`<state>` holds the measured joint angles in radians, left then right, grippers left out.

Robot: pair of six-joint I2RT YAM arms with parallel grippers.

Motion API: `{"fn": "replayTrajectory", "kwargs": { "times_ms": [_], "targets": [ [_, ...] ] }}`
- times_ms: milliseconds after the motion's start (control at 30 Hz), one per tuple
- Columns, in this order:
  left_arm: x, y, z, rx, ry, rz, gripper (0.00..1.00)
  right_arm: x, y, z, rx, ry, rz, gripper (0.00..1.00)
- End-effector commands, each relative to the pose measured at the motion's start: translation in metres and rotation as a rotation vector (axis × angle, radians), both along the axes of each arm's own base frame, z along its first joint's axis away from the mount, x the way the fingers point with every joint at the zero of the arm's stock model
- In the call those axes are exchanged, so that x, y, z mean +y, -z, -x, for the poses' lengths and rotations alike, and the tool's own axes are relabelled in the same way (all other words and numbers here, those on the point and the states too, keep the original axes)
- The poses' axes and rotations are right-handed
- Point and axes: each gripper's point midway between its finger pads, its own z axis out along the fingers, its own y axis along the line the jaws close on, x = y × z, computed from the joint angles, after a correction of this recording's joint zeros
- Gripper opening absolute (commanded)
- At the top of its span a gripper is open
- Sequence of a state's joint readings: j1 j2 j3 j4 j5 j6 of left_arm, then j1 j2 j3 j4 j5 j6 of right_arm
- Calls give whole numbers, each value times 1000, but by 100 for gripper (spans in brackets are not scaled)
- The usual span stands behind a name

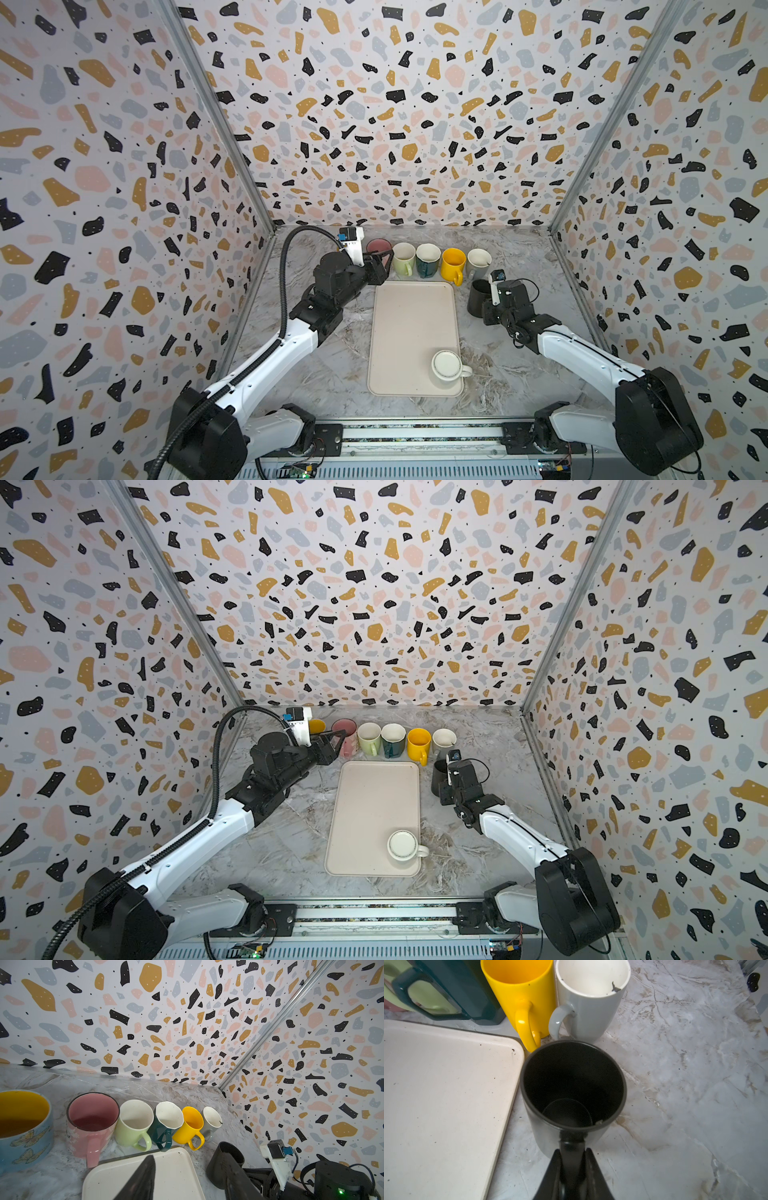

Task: Turn the mug right side up
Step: 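Lower the black mug onto the table beside the grey mug and open the right gripper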

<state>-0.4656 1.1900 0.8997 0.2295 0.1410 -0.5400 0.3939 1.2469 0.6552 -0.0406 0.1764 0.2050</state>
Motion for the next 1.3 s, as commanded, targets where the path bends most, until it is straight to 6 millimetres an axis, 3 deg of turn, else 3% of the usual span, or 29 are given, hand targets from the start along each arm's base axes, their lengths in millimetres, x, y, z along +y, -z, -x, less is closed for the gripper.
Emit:
{"fn": "replayTrajectory", "kwargs": {
  "times_ms": [0, 167, 533, 1267],
  "targets": [
    [2, -9, -2, -33, -1, 15, 52, 2, -25, -15, -108, 28, -29, 0],
    [2, -10, -2, -34, -1, 12, 53, 7, -19, -12, -83, 17, -38, 0],
    [0, -8, -4, -28, 5, 15, 53, 16, -5, -3, -36, -4, -41, 11],
    [1, -3, -2, -22, 6, 9, 53, 15, 8, 8, 2, 3, -20, 22]
  ]
}}
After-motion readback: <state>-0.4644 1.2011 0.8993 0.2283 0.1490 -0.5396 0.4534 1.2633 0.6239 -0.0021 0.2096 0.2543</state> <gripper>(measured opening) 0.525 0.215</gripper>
